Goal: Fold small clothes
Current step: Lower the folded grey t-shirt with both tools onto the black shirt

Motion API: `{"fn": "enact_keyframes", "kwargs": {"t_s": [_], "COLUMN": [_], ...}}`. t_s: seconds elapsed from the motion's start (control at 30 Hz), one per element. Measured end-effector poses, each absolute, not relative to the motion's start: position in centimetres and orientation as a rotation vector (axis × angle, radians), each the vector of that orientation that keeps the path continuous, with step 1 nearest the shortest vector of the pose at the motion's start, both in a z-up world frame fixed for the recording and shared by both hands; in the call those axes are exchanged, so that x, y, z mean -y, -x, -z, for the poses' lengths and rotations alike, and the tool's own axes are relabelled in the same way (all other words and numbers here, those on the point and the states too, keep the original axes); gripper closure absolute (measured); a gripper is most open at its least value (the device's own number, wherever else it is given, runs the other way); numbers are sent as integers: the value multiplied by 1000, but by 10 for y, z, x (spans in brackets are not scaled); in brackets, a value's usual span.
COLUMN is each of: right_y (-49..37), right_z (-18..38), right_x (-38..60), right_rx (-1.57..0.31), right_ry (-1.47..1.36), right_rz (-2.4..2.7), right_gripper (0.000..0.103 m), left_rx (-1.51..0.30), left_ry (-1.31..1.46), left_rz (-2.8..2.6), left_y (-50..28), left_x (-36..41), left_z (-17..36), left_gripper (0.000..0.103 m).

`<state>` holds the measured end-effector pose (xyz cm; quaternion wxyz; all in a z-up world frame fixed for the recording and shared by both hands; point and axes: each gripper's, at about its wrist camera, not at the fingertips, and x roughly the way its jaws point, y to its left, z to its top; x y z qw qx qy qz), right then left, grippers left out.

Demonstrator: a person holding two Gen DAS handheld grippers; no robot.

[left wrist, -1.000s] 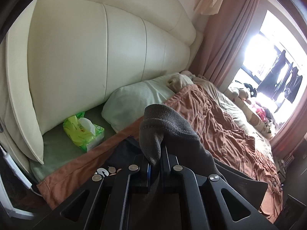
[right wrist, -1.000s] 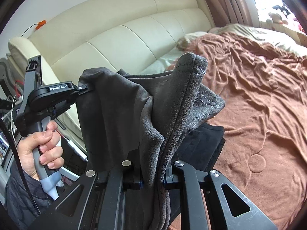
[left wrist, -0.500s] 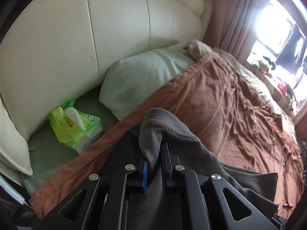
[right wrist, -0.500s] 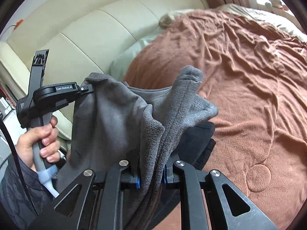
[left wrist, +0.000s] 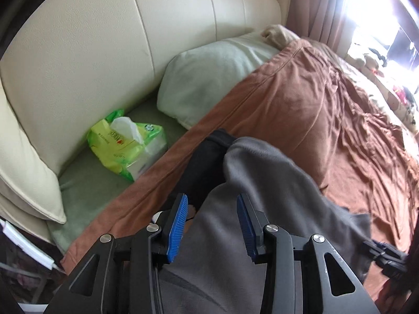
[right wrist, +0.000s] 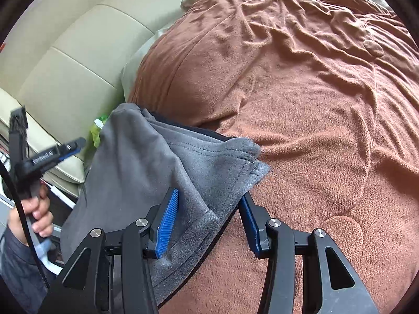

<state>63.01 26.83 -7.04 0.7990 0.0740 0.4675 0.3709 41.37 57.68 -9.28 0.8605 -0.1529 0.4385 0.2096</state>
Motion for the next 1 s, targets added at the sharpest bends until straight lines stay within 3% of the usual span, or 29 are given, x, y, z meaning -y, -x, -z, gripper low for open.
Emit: {"fn": "enact_keyframes", "kwargs": {"t_s": [0.27,0.43,0.5,0.53,0.6,0.93,0.97,1.0], "right_y": [-639,-651,-651,-648,-641,-628,-631,-634], "right_z": [79,85,83,80,71,35,39,48], "right_x": [-267,-275,-280,-281,-283,-288,-293,-298], "right_rx": [-1052,-1030,-1023,-1004,-960,-808,-822,-857], "right_ry": [-203,-174,-148,-130,-96,-102,-76,-45], "right_rz": [-878,-882,-868,-864,-860,-871,-830,-792], "right_gripper": [59,77,84,86,89,91,88,77], "left_rx": [-975,-990,-983,-987,-977,-820,-827,-857], "left_ry": [397,395,402,392,355,293,276,265], "left_rz": [-412,-403,-391,-394,-393,-445,-450,-453], "left_y": [-430,-439,-439,-439,-438,-423,-426,-432], "left_x": [-592,-595,-595,-594,-590,-596,-595,-595], "left_z": [131,146,148,147,141,80,83,90], "left_gripper": [62,62,84,91,93,94,93,92]}}
